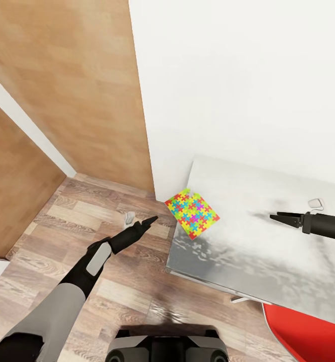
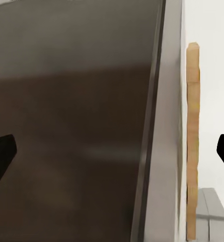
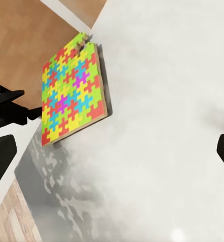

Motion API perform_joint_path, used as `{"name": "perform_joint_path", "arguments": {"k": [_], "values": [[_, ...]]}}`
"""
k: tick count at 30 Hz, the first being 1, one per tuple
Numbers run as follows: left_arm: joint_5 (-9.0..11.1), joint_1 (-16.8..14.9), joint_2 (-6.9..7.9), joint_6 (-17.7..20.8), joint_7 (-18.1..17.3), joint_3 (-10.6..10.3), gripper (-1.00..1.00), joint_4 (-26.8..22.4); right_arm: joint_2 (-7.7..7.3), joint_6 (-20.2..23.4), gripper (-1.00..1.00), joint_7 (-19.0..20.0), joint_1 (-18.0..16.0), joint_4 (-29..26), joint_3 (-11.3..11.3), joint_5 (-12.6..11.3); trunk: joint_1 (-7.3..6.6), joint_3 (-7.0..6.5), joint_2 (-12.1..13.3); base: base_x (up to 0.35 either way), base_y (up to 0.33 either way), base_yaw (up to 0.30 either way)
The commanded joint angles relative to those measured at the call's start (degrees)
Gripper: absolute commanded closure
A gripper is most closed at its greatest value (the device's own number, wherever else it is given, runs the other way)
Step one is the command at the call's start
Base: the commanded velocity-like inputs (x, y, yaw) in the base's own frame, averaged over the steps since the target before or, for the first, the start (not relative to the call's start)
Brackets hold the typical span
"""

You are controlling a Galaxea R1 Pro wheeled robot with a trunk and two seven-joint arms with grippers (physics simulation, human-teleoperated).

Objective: Put all the toys in the child's room - the three board games (two on the bed and one on the table), the two jigsaw puzzles on the table, and the tennis ball on the table - inside the toy box on the table in the child's room.

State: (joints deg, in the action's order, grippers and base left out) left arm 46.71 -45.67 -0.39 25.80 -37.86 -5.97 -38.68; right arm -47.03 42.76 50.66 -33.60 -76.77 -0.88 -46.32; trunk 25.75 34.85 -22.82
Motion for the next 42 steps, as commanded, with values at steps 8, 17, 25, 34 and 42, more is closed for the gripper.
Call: {"name": "perform_joint_path", "arguments": {"k": [8, 17, 25, 34, 42], "values": [[0.6, -0.9, -0.16, 0.5, 0.2, -0.1, -1.0, 0.0, -0.12, 0.3, -1.0, 0.0, -0.1, -1.0, -0.1, -0.3, 0.03, 0.07, -0.1, 0.0, 0.0, -0.023], [0.6, -2.0, -0.28, 0.6, 0.2, -0.1, -1.0, 0.0, -0.16, 0.4, -1.0, 0.0, 0.1, -1.8, -0.1, -0.3, 0.03, 0.07, -0.1, 0.0, 0.0, -0.143], [0.6, -2.2, -0.24, 0.6, 0.1, 0.0, -1.0, 0.1, -0.11, 0.4, -1.0, 0.0, 0.1, -2.0, -0.1, -0.3, 0.03, 0.07, -0.1, 0.0, 0.0, -0.053], [0.6, -2.3, -0.1, 0.7, -0.1, 0.0, -1.0, 0.1, -0.07, 0.4, -1.0, 0.0, 0.2, -2.1, -0.1, -0.3, 0.03, 0.07, -0.1, 0.0, 0.0, -0.014], [0.6, -2.3, -0.06, 0.7, -0.2, 0.1, -1.0, 0.4, -0.01, 0.4, -1.0, 0.0, 0.2, -2.1, -0.1, -0.4, 0.03, 0.07, -0.1, 0.0, 0.0, -0.014]]}}
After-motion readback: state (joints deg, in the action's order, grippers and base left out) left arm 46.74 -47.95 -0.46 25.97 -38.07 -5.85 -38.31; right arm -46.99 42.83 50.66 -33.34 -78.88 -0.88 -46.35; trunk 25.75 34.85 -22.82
